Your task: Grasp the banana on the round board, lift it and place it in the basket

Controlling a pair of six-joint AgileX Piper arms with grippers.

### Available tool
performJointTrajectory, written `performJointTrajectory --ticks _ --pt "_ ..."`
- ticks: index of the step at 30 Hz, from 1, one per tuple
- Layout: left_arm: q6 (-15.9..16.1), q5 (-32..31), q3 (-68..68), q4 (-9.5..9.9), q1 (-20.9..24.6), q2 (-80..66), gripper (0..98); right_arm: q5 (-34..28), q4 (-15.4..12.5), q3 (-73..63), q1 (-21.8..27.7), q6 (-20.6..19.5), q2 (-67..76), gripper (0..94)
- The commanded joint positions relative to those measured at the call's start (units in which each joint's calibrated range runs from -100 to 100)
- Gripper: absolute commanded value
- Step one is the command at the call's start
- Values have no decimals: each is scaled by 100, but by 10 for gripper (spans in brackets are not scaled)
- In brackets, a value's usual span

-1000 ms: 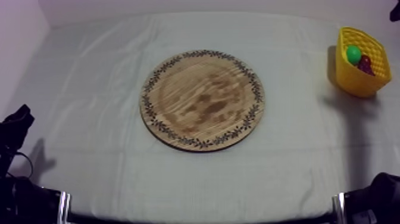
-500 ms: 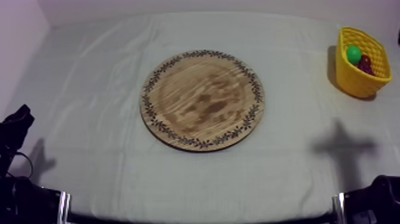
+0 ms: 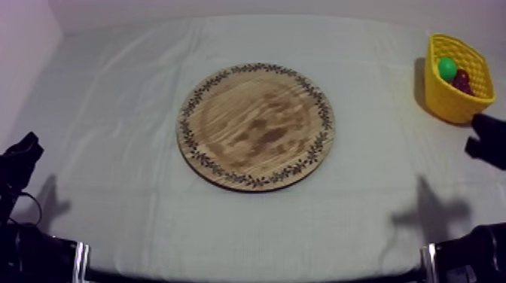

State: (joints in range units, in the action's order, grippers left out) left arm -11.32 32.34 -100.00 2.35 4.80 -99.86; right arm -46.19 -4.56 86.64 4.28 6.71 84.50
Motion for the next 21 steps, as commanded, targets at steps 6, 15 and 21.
performJointTrajectory --ticks 6,15,21 --pt "-1 0 0 2 1 4 1 952 53 1203 -101 -41 563 2" --pt "2 0 0 2 1 4 1 1083 319 1307 -172 168 809 5" --pt "1 0 0 2 1 4 1 1065 347 1313 -300 430 967 5"
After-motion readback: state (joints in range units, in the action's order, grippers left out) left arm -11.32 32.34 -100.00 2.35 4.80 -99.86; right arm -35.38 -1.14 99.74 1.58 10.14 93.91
